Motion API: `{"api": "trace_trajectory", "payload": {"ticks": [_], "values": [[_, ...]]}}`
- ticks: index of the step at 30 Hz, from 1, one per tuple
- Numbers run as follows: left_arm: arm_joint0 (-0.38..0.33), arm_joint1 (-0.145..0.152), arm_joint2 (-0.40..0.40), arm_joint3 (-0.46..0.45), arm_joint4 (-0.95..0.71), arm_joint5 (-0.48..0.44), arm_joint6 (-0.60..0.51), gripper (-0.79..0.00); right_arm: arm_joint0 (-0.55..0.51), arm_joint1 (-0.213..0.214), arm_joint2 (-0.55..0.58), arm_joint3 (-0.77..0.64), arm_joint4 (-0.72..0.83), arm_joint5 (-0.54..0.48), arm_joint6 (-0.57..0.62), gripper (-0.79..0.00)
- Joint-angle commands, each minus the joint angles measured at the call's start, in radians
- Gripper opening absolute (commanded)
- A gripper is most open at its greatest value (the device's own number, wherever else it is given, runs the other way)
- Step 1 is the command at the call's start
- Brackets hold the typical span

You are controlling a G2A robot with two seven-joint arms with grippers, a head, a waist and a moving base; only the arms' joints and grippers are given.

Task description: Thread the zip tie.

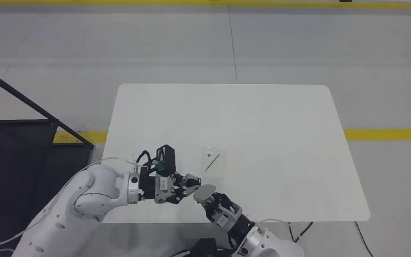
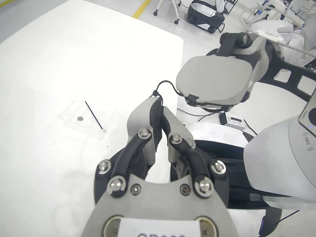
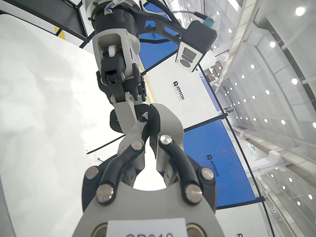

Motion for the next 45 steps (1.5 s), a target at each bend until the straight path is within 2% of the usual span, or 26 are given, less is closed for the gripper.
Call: {"api": "trace_trajectory", "payload": {"ticks": [1,13,30,40,41,42,44,45], "values": [[0.004,0.0,-0.004,-0.002,0.002,0.003,0.007,-0.785,0.001,0.0,0.0,-0.001,0.001,-0.002,-0.002,-0.785],[0.021,-0.002,-0.026,-0.003,0.012,0.015,0.047,-0.785,0.004,0.01,-0.007,-0.002,-0.035,-0.039,-0.055,-0.785],[0.058,-0.006,-0.044,-0.05,0.114,0.026,0.09,-0.785,0.015,0.005,-0.013,0.002,0.013,-0.019,0.01,-0.785],[0.069,-0.01,-0.047,-0.052,0.116,0.038,0.101,-0.785,0.015,0.005,-0.01,-0.002,0.03,-0.003,0.013,-0.785],[0.072,-0.01,-0.047,-0.05,0.109,0.046,0.106,-0.785,0.013,0.006,-0.008,-0.003,0.035,0.001,0.009,-0.646],[0.074,-0.011,-0.049,-0.047,0.103,0.059,0.112,-0.785,0.012,0.006,-0.006,-0.004,0.038,0.004,0.004,-0.449],[0.074,-0.012,-0.049,-0.039,0.078,0.066,0.117,-0.785,0.007,0.008,0.0,-0.006,0.048,0.013,-0.007,-0.243],[0.07,-0.013,-0.05,-0.03,0.059,0.062,0.118,-0.785,0.004,0.008,0.004,-0.007,0.058,0.02,-0.012,-0.219]]}}
